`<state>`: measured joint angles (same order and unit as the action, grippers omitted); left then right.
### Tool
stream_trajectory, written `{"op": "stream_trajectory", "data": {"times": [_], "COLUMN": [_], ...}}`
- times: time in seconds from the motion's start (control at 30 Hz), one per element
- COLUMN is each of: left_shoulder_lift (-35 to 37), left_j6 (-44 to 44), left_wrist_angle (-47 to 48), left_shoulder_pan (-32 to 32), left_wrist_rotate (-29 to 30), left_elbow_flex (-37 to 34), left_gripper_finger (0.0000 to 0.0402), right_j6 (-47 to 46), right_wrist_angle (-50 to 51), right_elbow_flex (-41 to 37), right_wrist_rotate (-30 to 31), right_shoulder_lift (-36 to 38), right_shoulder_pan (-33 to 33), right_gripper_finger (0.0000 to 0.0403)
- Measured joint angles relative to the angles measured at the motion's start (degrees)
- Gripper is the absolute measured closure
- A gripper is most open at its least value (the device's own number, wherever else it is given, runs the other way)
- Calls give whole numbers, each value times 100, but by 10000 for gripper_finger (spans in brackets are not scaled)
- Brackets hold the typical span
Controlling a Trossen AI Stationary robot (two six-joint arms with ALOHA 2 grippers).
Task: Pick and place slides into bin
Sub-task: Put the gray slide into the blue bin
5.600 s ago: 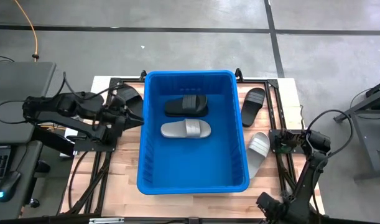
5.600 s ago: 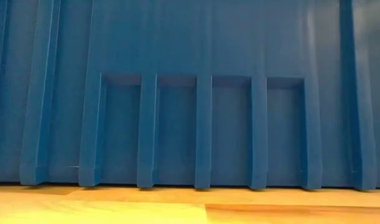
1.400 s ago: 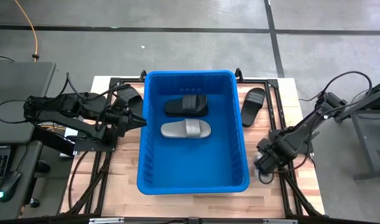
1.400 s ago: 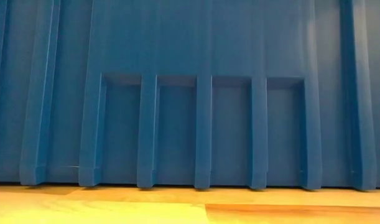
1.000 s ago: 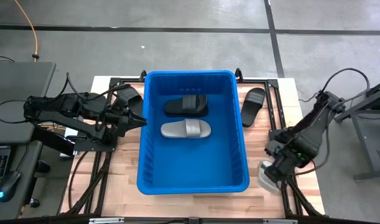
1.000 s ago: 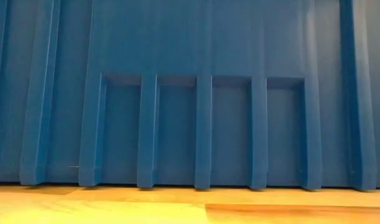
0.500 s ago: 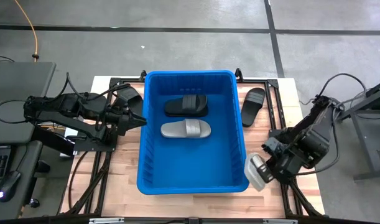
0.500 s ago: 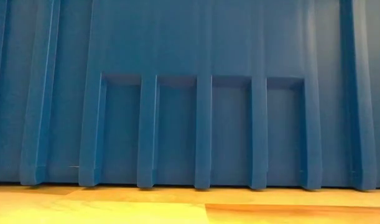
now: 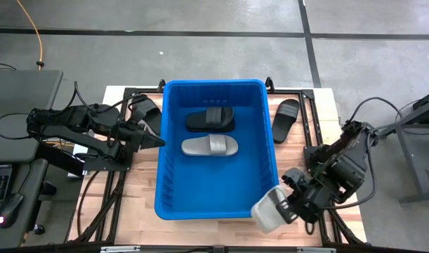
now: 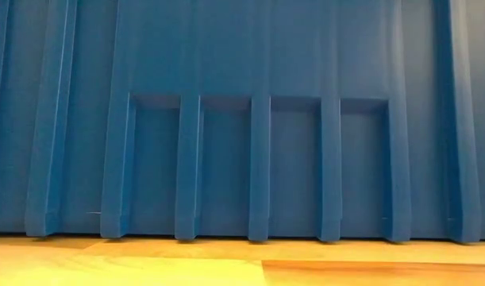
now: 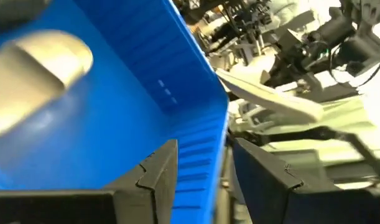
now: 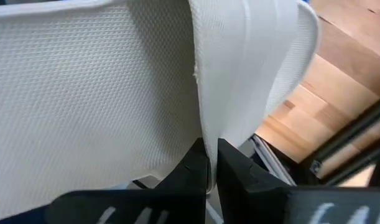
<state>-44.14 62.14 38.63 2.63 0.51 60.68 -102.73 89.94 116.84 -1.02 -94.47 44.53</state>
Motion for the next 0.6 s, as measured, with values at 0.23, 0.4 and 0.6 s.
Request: {"op": "stream_trajectory", "data": {"times": [0.23, 0.4, 0.6], "left_shoulder_lift": [0, -89, -403], "left_j6": [767, 1028, 1547], "left_wrist_angle": [-28, -502, -1450], "left_shoulder_pan": [0, 0, 2], "left_wrist_rotate": [-544, -1235, -1947], "left_elbow_flex": [0, 0, 0], "left_gripper_finger": [245, 180, 101], "right_j6": [510, 1110, 2085], "right_wrist_angle": [-1, -12, 9], "right_elbow_flex": [422, 546, 535], "right_wrist_rotate": [-94, -74, 803], "right_shoulder_lift": [-492, -681, -796], "right_shoulder_pan": [-498, -986, -1803], "right_gripper_finger": [403, 403, 403]}}
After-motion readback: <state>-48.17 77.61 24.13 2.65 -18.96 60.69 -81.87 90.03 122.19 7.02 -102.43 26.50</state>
